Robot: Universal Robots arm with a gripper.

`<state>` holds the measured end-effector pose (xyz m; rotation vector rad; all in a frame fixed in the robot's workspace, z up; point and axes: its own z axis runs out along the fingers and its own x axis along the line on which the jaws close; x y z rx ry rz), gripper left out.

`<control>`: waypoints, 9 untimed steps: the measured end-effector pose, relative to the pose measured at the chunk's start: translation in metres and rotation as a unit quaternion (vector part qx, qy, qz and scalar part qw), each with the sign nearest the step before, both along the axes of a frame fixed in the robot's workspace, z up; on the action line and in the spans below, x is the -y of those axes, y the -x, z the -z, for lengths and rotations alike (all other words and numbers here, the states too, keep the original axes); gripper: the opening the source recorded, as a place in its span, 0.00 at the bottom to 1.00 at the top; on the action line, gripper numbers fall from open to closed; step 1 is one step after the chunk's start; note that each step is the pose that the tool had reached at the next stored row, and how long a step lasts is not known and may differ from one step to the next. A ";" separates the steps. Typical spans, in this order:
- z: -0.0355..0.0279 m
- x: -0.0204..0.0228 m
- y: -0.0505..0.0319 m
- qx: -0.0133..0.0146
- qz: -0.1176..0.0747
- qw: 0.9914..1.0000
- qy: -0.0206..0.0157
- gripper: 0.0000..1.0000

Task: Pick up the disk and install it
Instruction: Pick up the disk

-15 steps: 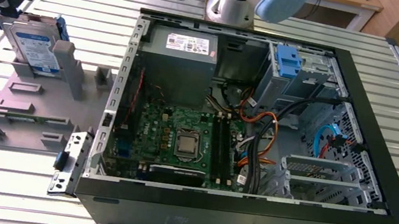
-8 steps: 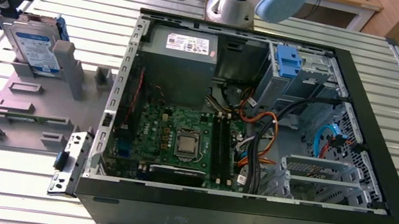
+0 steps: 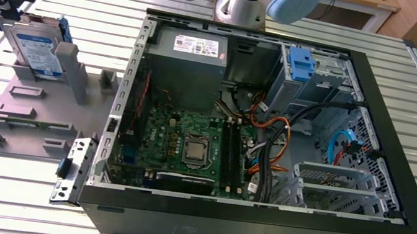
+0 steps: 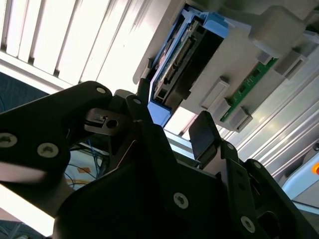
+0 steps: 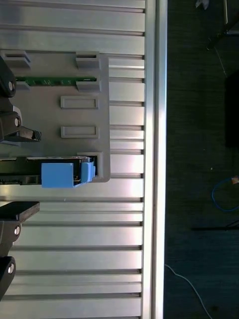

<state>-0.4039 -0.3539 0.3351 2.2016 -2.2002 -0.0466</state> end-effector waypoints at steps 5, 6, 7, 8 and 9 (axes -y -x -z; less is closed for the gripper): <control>0.0014 0.0000 0.0000 0.000 0.000 1.000 0.000 0.59; 0.0017 0.0000 0.0000 0.000 0.000 1.000 0.000 0.59; 0.0020 0.0000 0.0000 0.000 0.000 1.000 0.000 0.59; 0.0023 0.0000 0.0000 0.000 0.000 1.000 0.000 0.59; 0.0026 0.0000 0.0000 0.000 0.000 1.000 0.000 0.59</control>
